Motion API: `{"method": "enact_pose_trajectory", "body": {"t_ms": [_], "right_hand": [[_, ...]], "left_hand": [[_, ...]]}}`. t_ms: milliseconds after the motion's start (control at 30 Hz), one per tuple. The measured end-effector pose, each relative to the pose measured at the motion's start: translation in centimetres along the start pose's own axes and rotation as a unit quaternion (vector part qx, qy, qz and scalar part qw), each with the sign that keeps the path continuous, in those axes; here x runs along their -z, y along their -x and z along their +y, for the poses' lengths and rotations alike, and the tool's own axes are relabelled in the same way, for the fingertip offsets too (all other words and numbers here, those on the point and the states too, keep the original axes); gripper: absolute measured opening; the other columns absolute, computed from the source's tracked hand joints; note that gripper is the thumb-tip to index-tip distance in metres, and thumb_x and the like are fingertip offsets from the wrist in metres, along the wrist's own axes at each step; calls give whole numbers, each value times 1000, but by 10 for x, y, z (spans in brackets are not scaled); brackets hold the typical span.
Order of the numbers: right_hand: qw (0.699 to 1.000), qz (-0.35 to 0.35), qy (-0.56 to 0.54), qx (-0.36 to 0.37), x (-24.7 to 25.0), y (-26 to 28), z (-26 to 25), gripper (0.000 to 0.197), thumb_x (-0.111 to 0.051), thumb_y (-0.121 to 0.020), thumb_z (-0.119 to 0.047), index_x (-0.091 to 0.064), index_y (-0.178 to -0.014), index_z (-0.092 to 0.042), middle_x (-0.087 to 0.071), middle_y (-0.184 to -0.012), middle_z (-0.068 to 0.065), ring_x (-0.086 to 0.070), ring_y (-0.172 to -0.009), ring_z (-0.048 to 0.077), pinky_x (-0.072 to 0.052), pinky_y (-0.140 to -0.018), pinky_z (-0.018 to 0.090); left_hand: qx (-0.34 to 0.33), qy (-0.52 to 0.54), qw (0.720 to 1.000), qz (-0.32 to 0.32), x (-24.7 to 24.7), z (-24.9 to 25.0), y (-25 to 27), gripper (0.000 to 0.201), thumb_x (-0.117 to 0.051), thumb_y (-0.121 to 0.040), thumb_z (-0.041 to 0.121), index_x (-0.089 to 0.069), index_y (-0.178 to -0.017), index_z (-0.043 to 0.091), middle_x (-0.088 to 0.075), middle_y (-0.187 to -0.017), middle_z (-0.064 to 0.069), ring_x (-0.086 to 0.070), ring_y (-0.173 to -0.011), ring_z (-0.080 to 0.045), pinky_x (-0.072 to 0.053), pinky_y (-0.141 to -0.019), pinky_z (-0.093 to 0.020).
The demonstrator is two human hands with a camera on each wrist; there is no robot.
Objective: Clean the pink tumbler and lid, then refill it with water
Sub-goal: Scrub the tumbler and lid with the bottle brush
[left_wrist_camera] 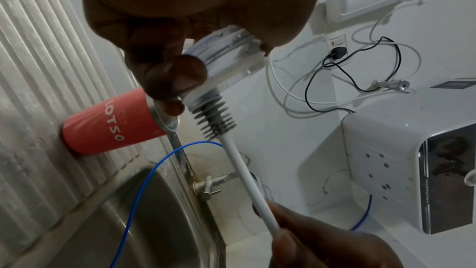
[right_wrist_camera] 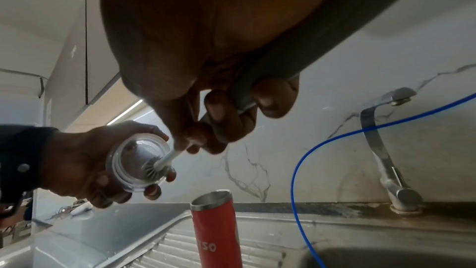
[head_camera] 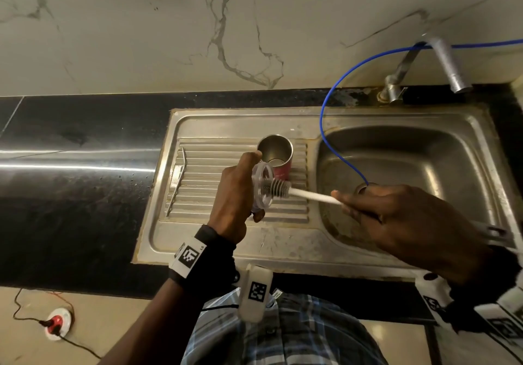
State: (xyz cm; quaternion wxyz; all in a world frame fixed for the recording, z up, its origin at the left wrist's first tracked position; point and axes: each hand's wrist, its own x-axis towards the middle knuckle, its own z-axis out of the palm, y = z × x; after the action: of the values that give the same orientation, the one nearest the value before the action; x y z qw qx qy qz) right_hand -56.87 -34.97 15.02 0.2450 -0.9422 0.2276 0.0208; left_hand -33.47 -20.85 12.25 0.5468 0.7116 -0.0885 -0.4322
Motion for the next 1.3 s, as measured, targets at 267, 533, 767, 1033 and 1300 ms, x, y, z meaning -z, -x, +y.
{"method": "enact_pose_trajectory", "body": {"t_ms": [267, 533, 767, 1033, 1300], "right_hand": [[994, 112, -12, -5, 4, -2, -3, 39, -56, -98, -48, -61, -137, -49, -52, -75, -11, -54, -58, 17, -48, -49, 37], [994, 64, -82, -26, -19, 9, -6, 39, -51, -102, -52, -57, -140, -52, -49, -70, -12, -49, -58, 7, -48, -50, 40], [985, 127, -111, -46, -27, 11, -11, 37, -52, -103, -49, -60, -139, -49, -52, -74, -11, -53, -60, 11, -49, -52, 39], [986, 94, -111, -76, -29, 20, -10, 40, -50, -98, -55, -59, -136, -51, -57, -73, -17, -57, -61, 7, -52, -54, 39], [957, 117, -255, -68, -34, 37, -13, 37, -66, -93, -42, -63, -126, -60, -76, -104, -25, -74, -93, 5, -60, -81, 40]], "left_hand": [[3, 9, 1000, -22, -5, 3, 6, 56, -48, -98, 58, -67, -109, 7, -69, -88, -19, -55, -62, -27, -41, -50, -27], [51, 113, 992, -15, 3, 11, 8, 59, -44, -103, 57, -69, -108, 3, -69, -84, -16, -56, -57, -22, -42, -45, -25], [54, 107, 992, -37, -8, 10, 15, 59, -40, -104, 55, -70, -104, 4, -72, -89, -18, -59, -60, -22, -44, -48, -26], [54, 110, 992, -28, -6, 10, 15, 57, -41, -105, 55, -69, -106, 5, -74, -80, -8, -58, -57, -22, -44, -50, -27], [51, 155, 987, -10, -2, 9, 15, 63, -41, -104, 60, -69, -117, 5, -69, -92, -16, -64, -66, -24, -53, -51, -29]]}}
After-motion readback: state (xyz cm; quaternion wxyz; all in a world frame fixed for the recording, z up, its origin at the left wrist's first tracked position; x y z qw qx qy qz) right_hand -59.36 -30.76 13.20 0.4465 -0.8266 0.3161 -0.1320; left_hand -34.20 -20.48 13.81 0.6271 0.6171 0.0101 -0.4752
